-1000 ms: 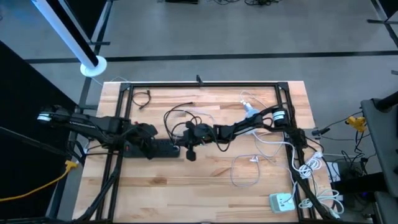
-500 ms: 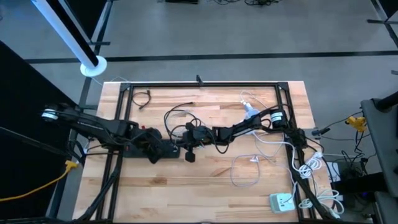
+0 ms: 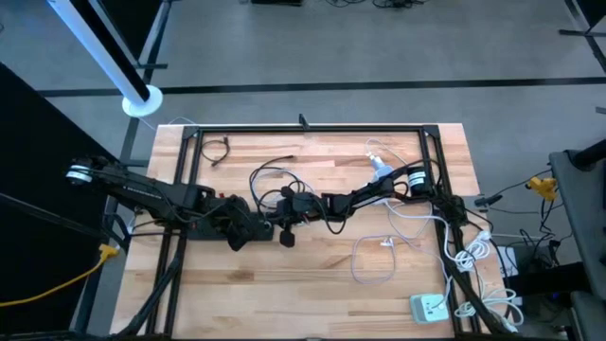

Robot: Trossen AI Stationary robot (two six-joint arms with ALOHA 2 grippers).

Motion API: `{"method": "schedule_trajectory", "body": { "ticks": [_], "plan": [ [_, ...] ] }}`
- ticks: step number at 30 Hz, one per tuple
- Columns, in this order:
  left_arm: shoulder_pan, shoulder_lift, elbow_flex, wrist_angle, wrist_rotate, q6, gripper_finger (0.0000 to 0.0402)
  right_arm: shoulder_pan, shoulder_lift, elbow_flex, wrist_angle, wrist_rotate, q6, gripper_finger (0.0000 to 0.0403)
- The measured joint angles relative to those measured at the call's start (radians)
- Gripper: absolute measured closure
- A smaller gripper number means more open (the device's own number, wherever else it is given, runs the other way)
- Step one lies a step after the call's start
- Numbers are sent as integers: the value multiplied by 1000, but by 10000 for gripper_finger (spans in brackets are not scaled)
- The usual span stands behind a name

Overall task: Insert USB
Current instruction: Insert the light blue charger cable into the black outlet extension

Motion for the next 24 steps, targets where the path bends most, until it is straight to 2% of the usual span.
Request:
{"method": "schedule_trajectory", "body": {
  "ticks": [24],
  "plan": [
    [-7, 1, 0, 3, 0, -1, 338, 4, -3, 4, -60, -37, -73, 403]
  ]
}}
